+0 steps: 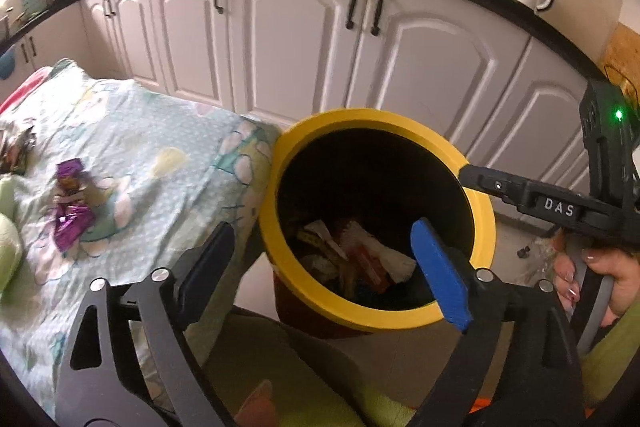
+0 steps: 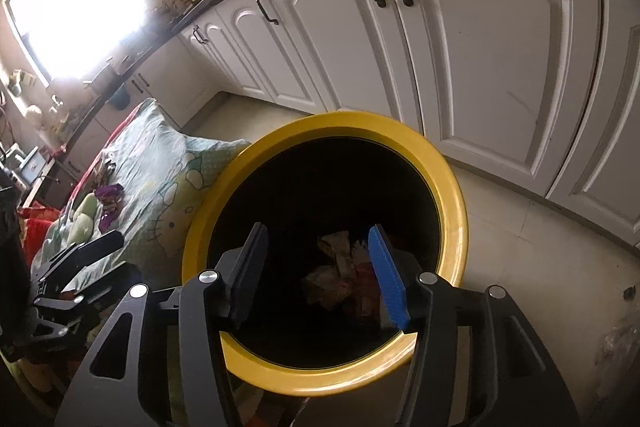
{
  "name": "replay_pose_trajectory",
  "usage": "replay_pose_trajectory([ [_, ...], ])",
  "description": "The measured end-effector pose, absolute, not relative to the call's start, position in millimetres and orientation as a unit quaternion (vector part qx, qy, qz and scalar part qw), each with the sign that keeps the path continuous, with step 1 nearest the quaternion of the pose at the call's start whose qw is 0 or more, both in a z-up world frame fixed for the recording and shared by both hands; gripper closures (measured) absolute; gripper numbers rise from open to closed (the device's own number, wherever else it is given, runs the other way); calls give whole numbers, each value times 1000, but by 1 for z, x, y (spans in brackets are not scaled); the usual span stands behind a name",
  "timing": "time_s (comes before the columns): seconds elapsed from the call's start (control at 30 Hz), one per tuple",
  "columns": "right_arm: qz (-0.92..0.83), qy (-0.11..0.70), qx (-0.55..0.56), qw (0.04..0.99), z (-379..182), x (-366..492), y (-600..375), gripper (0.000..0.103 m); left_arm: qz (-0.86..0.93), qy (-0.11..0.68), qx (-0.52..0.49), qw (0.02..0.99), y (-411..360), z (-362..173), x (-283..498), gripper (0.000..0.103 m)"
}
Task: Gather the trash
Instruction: 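Open both tools over the yellow bin to drop the wrapper and bottle, then move both open tools back over the trash on the bed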
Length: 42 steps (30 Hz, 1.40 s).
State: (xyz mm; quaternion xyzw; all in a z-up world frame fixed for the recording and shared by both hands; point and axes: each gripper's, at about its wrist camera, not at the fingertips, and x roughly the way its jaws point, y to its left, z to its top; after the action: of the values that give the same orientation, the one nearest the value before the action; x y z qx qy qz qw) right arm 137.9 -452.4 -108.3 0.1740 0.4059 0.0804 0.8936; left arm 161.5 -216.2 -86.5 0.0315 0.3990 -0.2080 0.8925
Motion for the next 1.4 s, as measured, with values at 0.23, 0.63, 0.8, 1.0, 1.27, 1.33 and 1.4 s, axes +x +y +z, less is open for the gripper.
replay_pose_trajectory([
  [0.23, 94, 393, 162, 900, -94, 136, -441, 52, -167, 371, 11, 913, -187, -67, 157, 13],
  [0.63, 131, 373, 131, 909, -60, 140, -397, 47, -78, 316, -20, 945, -119, -34, 150, 13],
  [0.8, 154, 367, 112, 910, -46, 144, -370, 47, -48, 301, -38, 952, -88, -24, 148, 13],
  [1.0, 184, 363, 84, 910, -30, 152, -332, 46, -10, 297, -64, 953, -52, -20, 148, 12],
  [1.27, 224, 357, 49, 905, -13, 164, -282, 46, 29, 299, -94, 949, -11, -23, 146, 12],
  [1.33, 231, 356, 44, 904, -9, 167, -273, 46, 37, 298, -104, 948, -2, -24, 146, 12],
  [1.4, 241, 353, 36, 903, -4, 172, -260, 46, 43, 299, -110, 947, 5, -26, 145, 12],
])
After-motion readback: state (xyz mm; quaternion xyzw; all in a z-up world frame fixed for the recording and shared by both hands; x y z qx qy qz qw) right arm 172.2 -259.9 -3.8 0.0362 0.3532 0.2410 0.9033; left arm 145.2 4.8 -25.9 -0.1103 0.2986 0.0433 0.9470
